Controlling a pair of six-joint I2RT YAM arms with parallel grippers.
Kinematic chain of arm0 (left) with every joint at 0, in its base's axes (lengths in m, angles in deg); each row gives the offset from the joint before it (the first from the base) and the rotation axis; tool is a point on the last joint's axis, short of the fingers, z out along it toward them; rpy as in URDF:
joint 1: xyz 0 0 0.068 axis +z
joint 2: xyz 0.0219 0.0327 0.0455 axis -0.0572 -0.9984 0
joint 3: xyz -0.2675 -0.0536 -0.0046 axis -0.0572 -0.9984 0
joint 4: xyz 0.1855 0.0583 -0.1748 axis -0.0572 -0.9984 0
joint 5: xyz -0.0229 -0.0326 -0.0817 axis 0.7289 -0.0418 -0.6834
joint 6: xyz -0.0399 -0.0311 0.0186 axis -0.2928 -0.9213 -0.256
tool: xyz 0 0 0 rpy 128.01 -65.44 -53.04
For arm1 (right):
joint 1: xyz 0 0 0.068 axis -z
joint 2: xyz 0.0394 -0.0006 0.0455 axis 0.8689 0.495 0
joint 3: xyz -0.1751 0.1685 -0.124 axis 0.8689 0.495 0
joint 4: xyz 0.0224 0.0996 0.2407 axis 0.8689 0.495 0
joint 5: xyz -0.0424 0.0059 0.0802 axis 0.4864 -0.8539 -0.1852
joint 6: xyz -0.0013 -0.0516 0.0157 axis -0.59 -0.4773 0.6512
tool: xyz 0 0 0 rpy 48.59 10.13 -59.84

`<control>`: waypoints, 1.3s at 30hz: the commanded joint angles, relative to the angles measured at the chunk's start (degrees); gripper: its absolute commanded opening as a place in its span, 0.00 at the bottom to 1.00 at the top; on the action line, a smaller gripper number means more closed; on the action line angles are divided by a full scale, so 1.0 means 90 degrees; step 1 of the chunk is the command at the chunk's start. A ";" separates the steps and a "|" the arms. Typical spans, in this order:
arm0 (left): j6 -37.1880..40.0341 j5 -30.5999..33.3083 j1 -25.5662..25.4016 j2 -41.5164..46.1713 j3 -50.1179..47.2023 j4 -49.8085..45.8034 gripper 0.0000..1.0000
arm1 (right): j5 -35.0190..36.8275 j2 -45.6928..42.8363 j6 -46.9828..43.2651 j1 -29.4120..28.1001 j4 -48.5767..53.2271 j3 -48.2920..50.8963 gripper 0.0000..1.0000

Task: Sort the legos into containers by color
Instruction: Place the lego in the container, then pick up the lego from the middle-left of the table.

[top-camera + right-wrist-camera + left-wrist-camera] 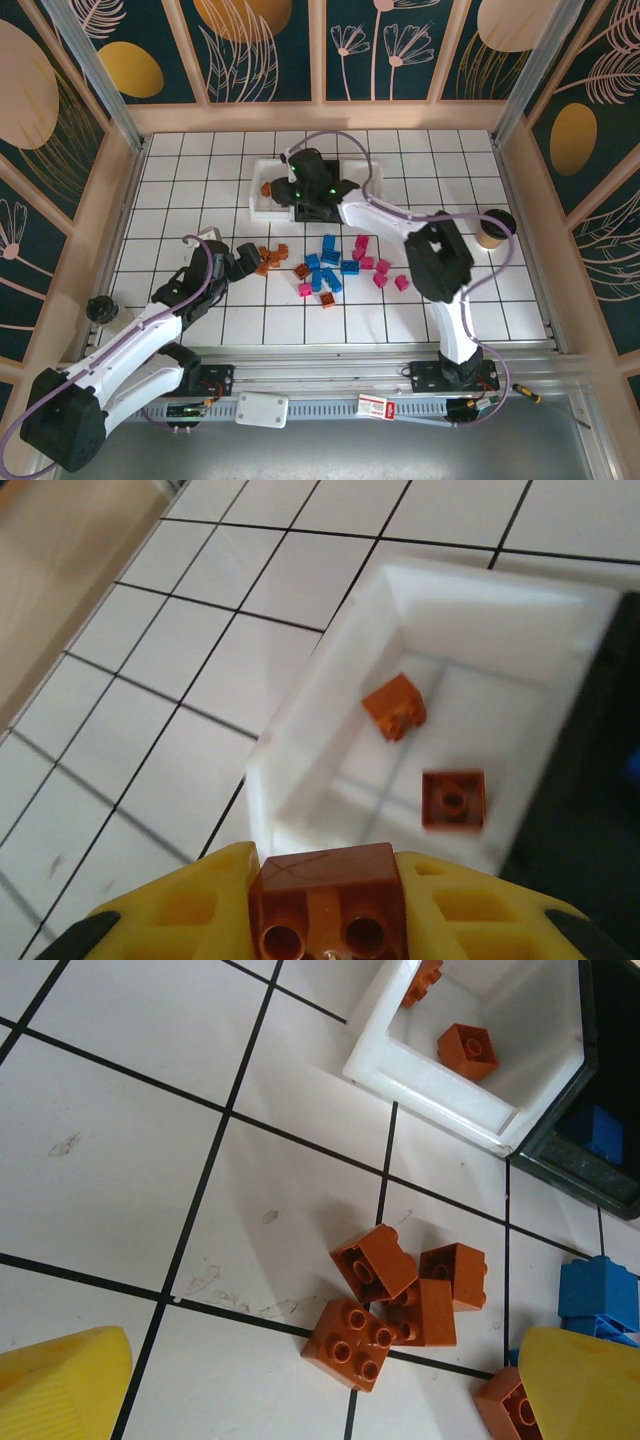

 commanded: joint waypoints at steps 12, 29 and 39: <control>0.0299 -0.1170 -0.0104 -0.0537 0.0058 0.0387 0.96 | 0.0177 0.0826 0.0068 0.0112 0.0138 -0.1389 0.65; 0.0679 -0.0706 -0.2668 -0.2948 0.1088 0.0699 0.88 | 0.0607 -0.3154 0.0786 0.0375 -0.1743 0.4519 0.65; 0.0952 -0.0337 -0.2856 -0.3919 0.1604 0.0538 0.74 | 0.0869 -0.4351 0.0881 0.0413 -0.1776 0.5449 0.66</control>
